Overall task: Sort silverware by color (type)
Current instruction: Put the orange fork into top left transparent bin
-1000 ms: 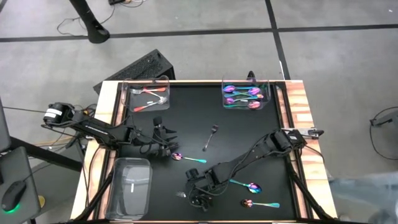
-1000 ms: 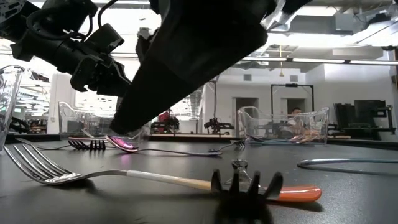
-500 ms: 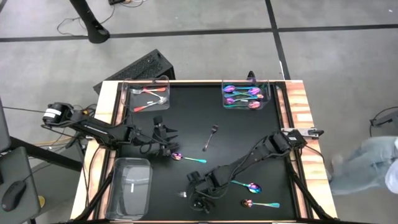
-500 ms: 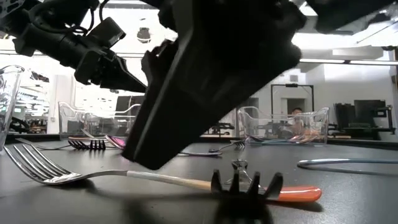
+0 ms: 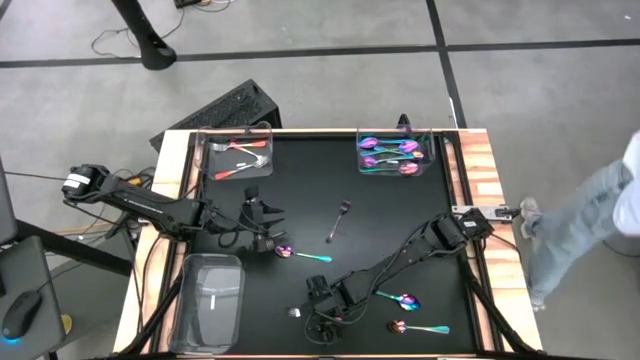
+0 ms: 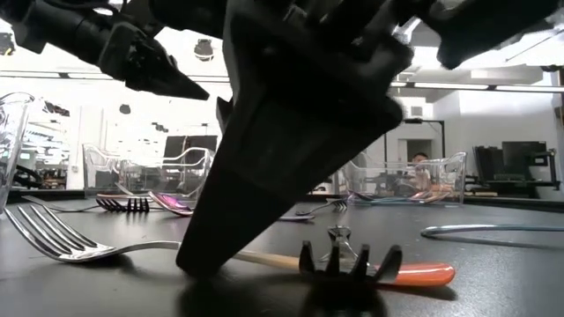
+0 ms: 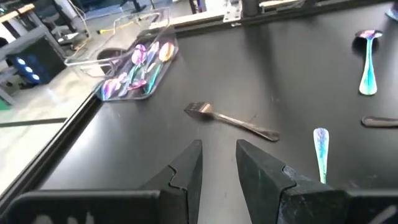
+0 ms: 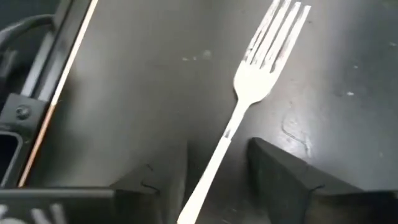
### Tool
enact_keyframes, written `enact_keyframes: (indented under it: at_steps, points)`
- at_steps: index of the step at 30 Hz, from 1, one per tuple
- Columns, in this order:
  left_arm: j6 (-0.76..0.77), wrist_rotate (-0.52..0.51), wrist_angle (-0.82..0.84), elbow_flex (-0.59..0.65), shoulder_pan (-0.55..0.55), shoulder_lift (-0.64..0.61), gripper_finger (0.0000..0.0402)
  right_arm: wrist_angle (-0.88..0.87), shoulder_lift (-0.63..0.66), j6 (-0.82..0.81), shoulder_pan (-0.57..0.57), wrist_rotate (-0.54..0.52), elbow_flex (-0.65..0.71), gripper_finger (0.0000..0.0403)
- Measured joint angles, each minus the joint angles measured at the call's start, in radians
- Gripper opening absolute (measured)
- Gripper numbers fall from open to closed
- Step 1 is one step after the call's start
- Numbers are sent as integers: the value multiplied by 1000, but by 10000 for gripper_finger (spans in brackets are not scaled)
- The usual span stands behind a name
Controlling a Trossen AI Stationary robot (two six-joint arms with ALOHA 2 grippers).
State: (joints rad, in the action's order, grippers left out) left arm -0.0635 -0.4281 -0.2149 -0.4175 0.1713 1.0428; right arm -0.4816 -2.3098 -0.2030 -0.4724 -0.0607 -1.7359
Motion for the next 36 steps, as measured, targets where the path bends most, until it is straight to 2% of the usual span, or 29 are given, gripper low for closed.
enact_keyframes:
  at_steps: [9,11,20,28,36]
  points:
    - [3,-3,34,0,-3,-27,87,-92,1,-79,40,-18,-2,33]
    - [11,-3,57,0,-3,-27,87,-120,3,-96,48,-37,-2,13]
    - [26,-4,105,0,-4,-26,87,-238,47,-123,72,-137,6,6]
    - [24,1,110,1,-3,-27,87,-385,150,-196,112,-393,7,5]
    - [31,-1,146,2,-4,-31,87,-397,192,-212,152,-524,8,5]
